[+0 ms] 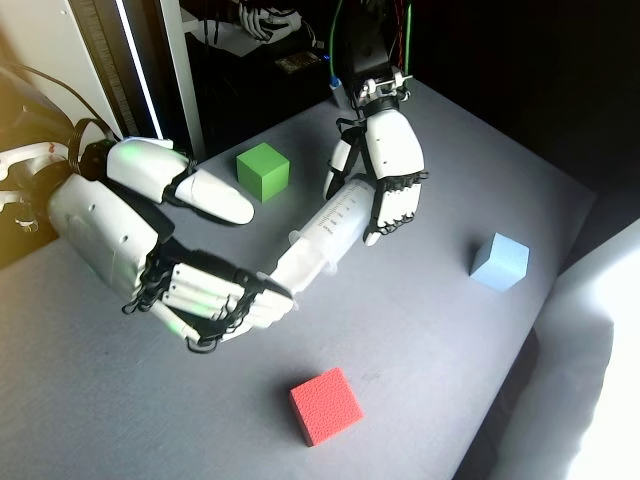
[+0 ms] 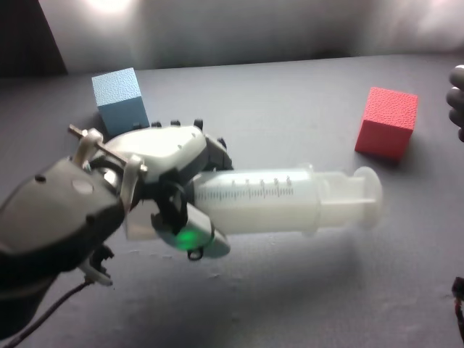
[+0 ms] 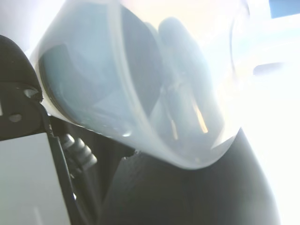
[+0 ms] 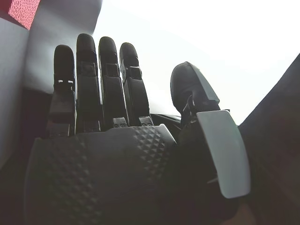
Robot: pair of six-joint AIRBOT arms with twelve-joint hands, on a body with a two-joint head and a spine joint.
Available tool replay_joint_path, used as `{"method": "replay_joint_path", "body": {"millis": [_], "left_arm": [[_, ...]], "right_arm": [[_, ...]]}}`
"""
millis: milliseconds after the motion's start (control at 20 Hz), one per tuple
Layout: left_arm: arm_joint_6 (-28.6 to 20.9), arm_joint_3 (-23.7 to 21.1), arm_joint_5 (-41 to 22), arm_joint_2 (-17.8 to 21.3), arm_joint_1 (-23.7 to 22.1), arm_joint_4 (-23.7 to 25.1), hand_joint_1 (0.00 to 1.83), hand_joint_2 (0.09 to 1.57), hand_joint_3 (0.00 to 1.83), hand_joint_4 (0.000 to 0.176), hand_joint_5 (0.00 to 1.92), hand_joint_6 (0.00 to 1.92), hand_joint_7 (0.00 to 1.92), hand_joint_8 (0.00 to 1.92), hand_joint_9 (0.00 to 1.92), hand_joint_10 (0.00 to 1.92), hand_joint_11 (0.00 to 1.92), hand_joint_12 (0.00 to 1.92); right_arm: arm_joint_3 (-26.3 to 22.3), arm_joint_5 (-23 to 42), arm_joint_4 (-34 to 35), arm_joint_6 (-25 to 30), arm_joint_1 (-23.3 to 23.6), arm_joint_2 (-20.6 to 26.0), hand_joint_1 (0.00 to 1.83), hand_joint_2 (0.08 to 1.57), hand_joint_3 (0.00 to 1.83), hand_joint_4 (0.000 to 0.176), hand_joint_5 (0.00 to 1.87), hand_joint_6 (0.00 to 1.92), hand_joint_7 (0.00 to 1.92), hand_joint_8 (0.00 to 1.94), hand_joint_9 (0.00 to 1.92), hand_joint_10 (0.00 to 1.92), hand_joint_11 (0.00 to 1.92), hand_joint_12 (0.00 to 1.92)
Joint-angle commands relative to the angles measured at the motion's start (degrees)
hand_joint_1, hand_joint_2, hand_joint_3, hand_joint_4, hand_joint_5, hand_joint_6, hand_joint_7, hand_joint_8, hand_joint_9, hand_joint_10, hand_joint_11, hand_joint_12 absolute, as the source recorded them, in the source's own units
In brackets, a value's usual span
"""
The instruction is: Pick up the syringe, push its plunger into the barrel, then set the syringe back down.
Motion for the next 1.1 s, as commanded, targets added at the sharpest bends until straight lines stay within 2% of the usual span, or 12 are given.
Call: {"method": "replay_joint_path", "body": {"millis": [0, 100, 200, 250, 350, 400, 500, 700, 750, 900, 1000, 1050], "left_arm": [[0.5, -0.2, -2.1, 0.8, -1.5, 2.1, 1.27, 1.05, 0.02, 0.0, 1.21, 0.5, 1.0, 1.31, 0.94, 1.56, 0.61, 1.55], [2.2, -0.5, -1.6, 1.2, -3.9, -0.1, 1.34, 1.03, 0.01, 0.0, 1.16, 1.1, 1.07, 1.57, 0.93, 1.75, 0.68, 1.69], [2.7, -1.0, -1.6, 1.6, -5.8, -2.6, 1.2, 1.05, 0.01, 0.0, 1.1, 0.87, 1.06, 1.52, 0.92, 1.68, 0.68, 1.66], [2.7, -1.2, -1.6, 1.7, -6.5, -3.8, 1.25, 1.05, 0.02, 0.0, 1.14, 0.7, 1.03, 1.19, 0.93, 1.43, 0.68, 1.52], [2.7, -1.5, -1.7, 1.9, -7.7, -5.6, 1.38, 1.07, 0.01, 0.0, 1.07, 0.87, 1.07, 0.91, 0.89, 1.19, 0.65, 1.54], [2.7, -1.7, -1.7, 2.1, -8.3, -6.1, 1.24, 1.05, 0.0, 0.0, 1.12, 0.81, 1.09, 1.22, 0.91, 1.41, 0.67, 1.52], [2.4, -2.1, -2.0, 2.6, -9.3, -7.2, 1.41, 1.04, 0.0, 0.0, 1.11, 1.4, 1.04, 1.59, 0.9, 1.75, 0.68, 1.63], [-1.5, -2.6, -2.0, 2.8, -9.7, -5.9, 1.29, 1.04, 0.04, 0.0, 1.24, 0.47, 0.97, 1.25, 0.88, 1.56, 0.67, 1.58], [-1.9, -3.0, -2.0, 2.9, -9.7, -6.3, 1.43, 0.99, 0.0, 0.0, 1.14, 1.21, 1.04, 1.58, 0.92, 1.73, 0.73, 1.65], [-2.6, -3.9, -2.0, 3.2, -9.7, -6.4, 1.43, 1.02, 0.0, 0.0, 1.1, 1.4, 1.02, 1.69, 0.88, 1.87, 0.71, 1.76], [-2.9, -4.4, -2.0, 3.2, -9.7, -6.4, 1.26, 1.06, 0.03, 0.0, 1.14, 0.75, 0.98, 1.26, 0.9, 1.54, 0.69, 1.5], [-3.0, -4.6, -2.0, 3.2, -9.7, -6.4, 1.21, 1.04, 0.02, 0.0, 1.13, 0.79, 1.06, 1.35, 0.93, 1.54, 0.68, 1.52]], "right_arm": [[-0.5, 6.8, -3.7, 1.4, 0.3, 0.5, 0.02, 1.4, 0.0, 0.0, 0.36, 0.0, 0.4, 0.0, 0.38, 0.0, 0.0, 1.01], [-1.1, 7.8, -3.7, 1.6, 0.3, 0.5, 0.0, 1.35, 0.0, 0.0, 0.33, 0.0, 0.36, 0.0, 0.32, 0.0, 0.0, 0.91], [-1.3, 6.9, -3.5, 2.3, -0.6, 0.5, 0.0, 1.33, 0.0, 0.0, 0.21, 0.0, 0.22, 0.01, 0.17, 0.0, 0.0, 0.56], [-1.2, 6.0, -3.3, 3.4, -0.9, 0.5, 0.0, 1.33, 0.0, 0.0, 0.24, 0.01, 0.23, 0.01, 0.18, 0.01, 0.0, 0.56], [-1.2, 4.8, -2.9, 4.1, -0.9, 0.5, 0.0, 1.35, 0.0, 0.0, 0.22, 0.01, 0.21, 0.01, 0.13, 0.02, 0.0, 0.27], [-1.2, 4.6, -2.9, 4.2, -0.9, 0.4, 0.0, 1.35, 0.0, 0.0, 0.09, 0.0, 0.07, 0.01, 0.03, 0.01, 0.0, 0.08], [-1.2, 3.8, -2.9, 5.5, -0.9, 0.4, 0.0, 1.38, 0.01, 0.0, 0.04, 0.0, 0.02, 0.0, 0.0, 0.0, 0.0, 0.04], [-0.9, -1.1, -2.9, 11.0, 0.1, 0.3, 0.0, 1.38, 0.01, 0.0, 0.01, 0.0, 0.0, 0.0, 0.0, 0.0, 0.0, 0.0], [-0.5, -2.7, -3.1, 12.4, 0.8, 0.3, 0.0, 1.38, 0.01, 0.0, 0.01, 0.0, 0.0, 0.0, 0.0, 0.0, 0.0, 0.0], [1.3, -5.7, -7.6, 18.5, 1.5, 0.3, 0.0, 1.39, 0.01, 0.0, 0.0, 0.0, 0.0, 0.0, 0.0, 0.0, 0.0, 0.0], [2.5, -5.7, -11.7, 21.6, 1.5, 0.3, 0.0, 1.39, 0.01, 0.0, 0.0, 0.0, 0.0, 0.0, 0.0, 0.0, 0.0, 0.0], [2.7, -6.1, -12.1, 22.2, 1.6, 0.3, 0.0, 1.39, 0.01, 0.0, 0.0, 0.0, 0.0, 0.0, 0.0, 0.0, 0.0, 0.0]]}}
